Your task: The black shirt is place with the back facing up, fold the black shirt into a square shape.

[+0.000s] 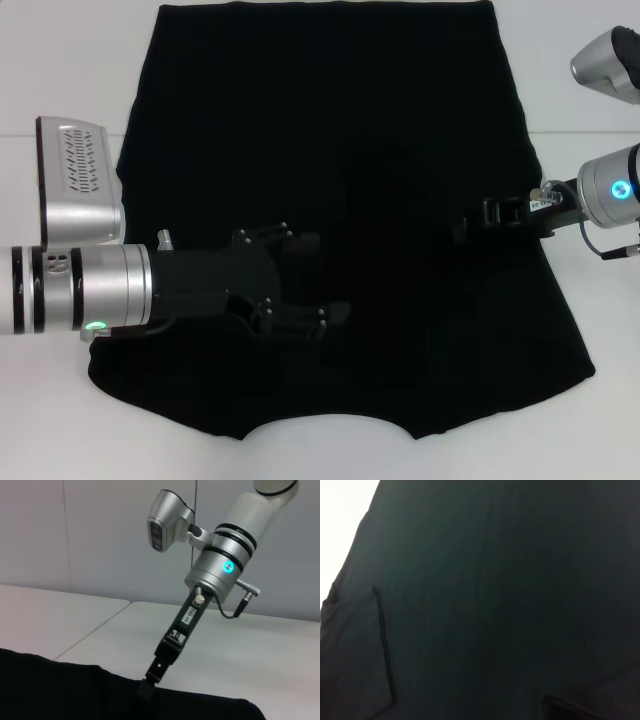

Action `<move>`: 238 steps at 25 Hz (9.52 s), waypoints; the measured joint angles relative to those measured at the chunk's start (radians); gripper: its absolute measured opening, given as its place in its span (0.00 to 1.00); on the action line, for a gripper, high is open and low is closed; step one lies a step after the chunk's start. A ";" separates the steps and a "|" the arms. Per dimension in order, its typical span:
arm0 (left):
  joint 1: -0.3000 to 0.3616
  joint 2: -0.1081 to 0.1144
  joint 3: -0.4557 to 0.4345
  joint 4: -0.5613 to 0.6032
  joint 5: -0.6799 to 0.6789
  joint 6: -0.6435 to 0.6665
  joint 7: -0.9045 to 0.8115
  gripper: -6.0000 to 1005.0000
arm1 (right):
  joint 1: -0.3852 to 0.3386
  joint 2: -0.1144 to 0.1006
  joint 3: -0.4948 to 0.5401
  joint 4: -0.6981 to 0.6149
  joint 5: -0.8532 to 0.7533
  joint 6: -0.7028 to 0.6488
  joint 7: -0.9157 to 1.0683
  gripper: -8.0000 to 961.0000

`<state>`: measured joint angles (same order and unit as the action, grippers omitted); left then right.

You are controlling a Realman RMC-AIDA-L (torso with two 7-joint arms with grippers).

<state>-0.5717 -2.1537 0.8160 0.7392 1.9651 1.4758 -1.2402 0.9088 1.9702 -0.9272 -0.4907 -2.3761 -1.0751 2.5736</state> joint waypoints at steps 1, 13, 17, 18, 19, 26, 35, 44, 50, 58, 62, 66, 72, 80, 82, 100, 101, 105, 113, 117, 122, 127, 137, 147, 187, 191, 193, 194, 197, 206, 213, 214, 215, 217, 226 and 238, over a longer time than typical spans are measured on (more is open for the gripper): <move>-0.001 0.000 0.000 -0.001 0.000 -0.003 0.000 0.94 | -0.001 0.000 -0.001 0.000 0.000 -0.002 -0.001 0.13; 0.002 0.000 0.000 -0.005 -0.002 -0.006 0.004 0.94 | -0.022 -0.008 -0.002 0.022 0.000 0.000 0.015 0.46; 0.001 0.000 0.000 -0.005 -0.005 -0.006 0.005 0.94 | -0.022 0.013 -0.010 0.028 0.000 0.039 0.007 0.57; 0.001 0.000 0.000 -0.004 -0.006 -0.006 0.005 0.94 | -0.020 0.021 -0.011 0.028 0.001 0.051 0.001 0.57; 0.001 0.000 0.000 -0.004 -0.006 -0.006 0.006 0.94 | -0.017 0.028 -0.011 0.028 0.004 0.057 -0.007 0.57; 0.003 0.000 -0.002 -0.003 -0.003 -0.007 0.006 0.94 | -0.007 0.058 -0.005 0.013 0.044 0.036 -0.075 0.56; 0.005 0.000 -0.003 -0.003 -0.002 -0.009 0.008 0.94 | -0.056 0.009 0.001 0.005 0.107 -0.004 -0.046 0.53; 0.005 0.000 -0.003 -0.005 -0.006 -0.009 0.008 0.94 | -0.126 -0.049 0.033 0.003 0.106 0.031 0.037 0.50; 0.004 -0.001 -0.003 -0.005 -0.008 -0.009 0.008 0.94 | -0.146 -0.064 0.037 0.011 0.106 0.085 0.059 0.48; 0.002 -0.001 -0.003 -0.003 -0.008 -0.009 0.006 0.95 | -0.134 -0.053 0.027 0.034 0.106 0.159 0.059 0.45; 0.001 0.000 -0.004 -0.001 -0.008 -0.009 0.004 0.95 | -0.124 -0.049 0.025 0.065 0.106 0.198 0.054 0.44; 0.001 0.000 -0.016 0.001 -0.004 -0.009 0.004 0.95 | -0.120 -0.043 0.024 0.075 0.105 0.223 0.051 0.43; 0.001 0.001 -0.027 0.002 -0.002 -0.009 0.005 0.95 | -0.113 -0.029 0.021 0.079 0.104 0.262 0.049 0.42; 0.005 0.002 -0.028 0.000 -0.004 -0.009 0.008 0.95 | -0.107 -0.013 -0.003 0.092 0.104 0.315 0.047 0.36; 0.005 0.002 -0.028 -0.001 -0.004 -0.009 0.008 0.95 | -0.107 -0.009 -0.004 0.092 0.104 0.319 0.042 0.34; 0.006 0.002 -0.028 -0.001 -0.003 -0.009 0.008 0.94 | -0.099 0.006 -0.004 0.085 0.109 0.330 0.010 0.11; 0.006 0.002 -0.028 -0.001 -0.003 -0.009 0.008 0.94 | -0.099 0.006 -0.002 0.082 0.110 0.330 0.010 0.09; 0.006 0.002 -0.028 -0.002 -0.003 -0.009 0.008 0.94 | -0.092 0.003 0.005 0.078 0.111 0.332 0.008 0.06; 0.006 0.002 -0.030 0.000 -0.006 -0.014 0.008 0.95 | -0.047 0.015 0.002 0.080 0.112 0.376 0.004 0.09; 0.006 0.003 -0.050 -0.002 -0.004 -0.014 0.008 0.95 | -0.027 0.029 0.005 0.084 0.112 0.404 -0.002 0.12; 0.008 0.004 -0.075 -0.003 -0.001 -0.012 0.007 0.95 | -0.009 0.041 0.005 0.078 0.114 0.423 -0.023 0.16; 0.018 0.005 -0.088 -0.003 -0.006 -0.016 0.006 0.95 | 0.000 0.050 0.005 0.072 0.147 0.468 -0.053 0.20; 0.035 0.029 -0.243 0.000 0.001 0.120 -0.079 0.95 | -0.096 0.039 0.007 -0.027 0.429 0.240 -0.343 0.45; 0.165 0.032 -0.399 0.114 0.098 0.218 -0.170 0.95 | -0.200 0.043 0.008 -0.061 0.582 -0.141 -0.796 0.61; 0.170 0.023 -0.471 0.085 0.394 -0.040 -0.287 0.54 | -0.177 0.082 0.016 -0.065 0.586 -0.137 -0.792 0.61; 0.167 0.020 -0.474 0.084 0.404 -0.050 -0.289 0.39 | -0.182 0.079 0.019 -0.063 0.586 -0.141 -0.792 0.61; 0.167 0.020 -0.476 0.086 0.404 -0.051 -0.293 0.35 | -0.183 0.077 0.019 -0.061 0.585 -0.144 -0.791 0.61; 0.166 0.020 -0.476 0.088 0.404 -0.053 -0.296 0.33 | -0.183 0.076 0.019 -0.060 0.584 -0.145 -0.789 0.61; 0.166 0.020 -0.479 0.090 0.405 -0.068 -0.307 0.27 | -0.184 0.072 0.018 -0.058 0.577 -0.145 -0.770 0.61; 0.166 0.023 -0.482 0.095 0.404 -0.065 -0.315 0.03 | -0.208 0.036 0.013 -0.068 0.541 -0.177 -0.670 0.61; 0.175 0.026 -0.488 0.111 0.400 -0.055 -0.322 0.03 | -0.244 -0.056 0.020 -0.079 0.383 -0.263 -0.357 0.61; 0.175 0.027 -0.491 0.111 0.400 -0.050 -0.322 0.03 | -0.252 -0.068 0.020 -0.079 0.366 -0.276 -0.326 0.61; 0.175 0.027 -0.492 0.112 0.400 -0.046 -0.321 0.03 | -0.261 -0.081 0.021 -0.079 0.348 -0.292 -0.297 0.61; 0.174 0.028 -0.494 0.116 0.400 -0.042 -0.321 0.03 | -0.282 -0.102 0.021 -0.079 0.327 -0.325 -0.267 0.61; 0.170 0.033 -0.497 0.122 0.403 -0.009 -0.337 0.03 | -0.358 -0.125 0.088 -0.139 0.224 -0.419 -0.251 0.61; 0.152 0.035 -0.499 0.116 0.397 0.006 -0.351 0.03 | -0.338 -0.121 0.135 -0.143 0.086 -0.412 -0.253 0.72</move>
<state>-0.4199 -2.1184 0.3174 0.8554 2.3622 1.4816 -1.5907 0.5705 1.8495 -0.7920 -0.6334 -2.2902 -1.4875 2.3205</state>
